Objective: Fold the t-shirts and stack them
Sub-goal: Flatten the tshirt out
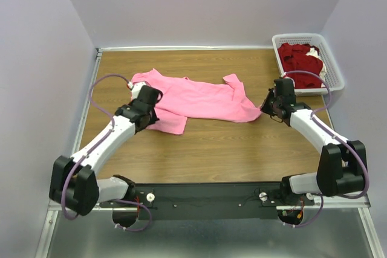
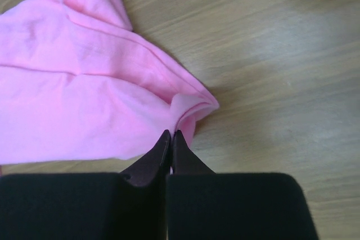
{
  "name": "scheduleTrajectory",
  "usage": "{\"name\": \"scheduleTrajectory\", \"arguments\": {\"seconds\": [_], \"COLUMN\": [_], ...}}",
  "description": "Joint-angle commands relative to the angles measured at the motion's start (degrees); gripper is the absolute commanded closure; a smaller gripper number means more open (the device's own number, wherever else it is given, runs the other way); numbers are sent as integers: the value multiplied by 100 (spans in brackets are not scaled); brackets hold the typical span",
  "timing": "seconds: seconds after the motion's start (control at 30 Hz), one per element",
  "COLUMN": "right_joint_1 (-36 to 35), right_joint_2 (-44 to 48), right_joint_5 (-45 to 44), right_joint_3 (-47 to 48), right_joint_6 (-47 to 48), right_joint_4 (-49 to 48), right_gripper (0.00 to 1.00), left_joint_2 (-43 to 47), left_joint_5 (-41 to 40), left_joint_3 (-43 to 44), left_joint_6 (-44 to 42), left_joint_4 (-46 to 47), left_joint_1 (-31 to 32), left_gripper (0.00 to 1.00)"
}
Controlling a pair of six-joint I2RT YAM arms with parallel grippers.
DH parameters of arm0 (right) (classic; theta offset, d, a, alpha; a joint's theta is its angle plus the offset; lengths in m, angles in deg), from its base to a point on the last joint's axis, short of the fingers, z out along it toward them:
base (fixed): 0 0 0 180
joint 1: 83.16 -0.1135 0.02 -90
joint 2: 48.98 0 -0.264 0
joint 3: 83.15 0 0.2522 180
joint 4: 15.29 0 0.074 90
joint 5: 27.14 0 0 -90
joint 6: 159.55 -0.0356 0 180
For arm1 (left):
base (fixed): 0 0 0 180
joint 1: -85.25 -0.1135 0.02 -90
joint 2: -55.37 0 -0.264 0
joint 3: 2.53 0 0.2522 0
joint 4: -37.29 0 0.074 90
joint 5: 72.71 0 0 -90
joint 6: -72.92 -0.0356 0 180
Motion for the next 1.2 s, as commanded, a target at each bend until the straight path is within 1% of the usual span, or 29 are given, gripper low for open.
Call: {"name": "scheduleTrajectory", "arguments": {"seconds": [0.0, 0.1, 0.13, 0.17, 0.23, 0.27, 0.37, 0.53, 0.6, 0.73, 0.87, 0.93, 1.03, 1.07, 1.13, 1.17], "right_joint_1": [29, 38, 38, 47, 47, 47, 47, 38, 38, 47, 47, 47, 38, 47, 38, 38], "right_joint_2": [262, 683, 798, 1034, 1220, 1290, 1449, 1204, 1107, 756, 492, 465, 588, 631, 650, 623], "right_joint_5": [-868, -1035, -1035, -974, -851, -720, -317, 194, 248, 239, 712, 722, 486, 320, -119, -182], "right_joint_3": [-75, -285, -347, -461, -567, -628, -830, -778, -743, -576, -532, -663, -804, -787, -708, -673], "right_joint_6": [-253, -297, -341, -350, -376, -376, -376, -403, -376, -341, -499, -604, -684, -684, -727, -745], "right_joint_4": [687, 1084, 1189, 1399, 1602, 1673, 1726, 1683, 1560, 1393, 1340, 1357, 1427, 1462, 1629, 1630], "right_gripper": [91, 82, 77, 75, 70, 64, 58, 58, 58, 72, 72, 71, 62, 56, 50, 50], "left_joint_2": [592, 908, 1118, 1233, 1558, 1629, 1805, 2034, 2096, 2192, 2245, 2263, 2315, 2324, 2324, 2324], "left_joint_5": [-355, -127, -48, 23, 102, 103, -11, 59, 76, 50, 102, 146, 252, 322, 410, 454], "left_joint_3": [335, 344, 352, 396, 475, 545, 774, 854, 827, 853, 854, 845, 801, 792, 739, 739], "left_joint_6": [-544, -684, -729, -799, -957, -1114, -1352, -1502, -1502, -1564, -1582, -1590, -1599, -1599, -1634, -1652], "left_joint_4": [91, 100, 118, 118, 118, 101, -40, -93, -75, -75, -119, -84, -5, 65, 161, 162], "left_joint_1": [-433, -609, -653, -749, -872, -916, -961, -961, -961, -961, -961, -961, -970, -970, -961, -970], "left_gripper": [100, 100, 100, 100, 100, 100, 100, 100, 100, 100, 100, 100, 100, 100, 100, 100]}}
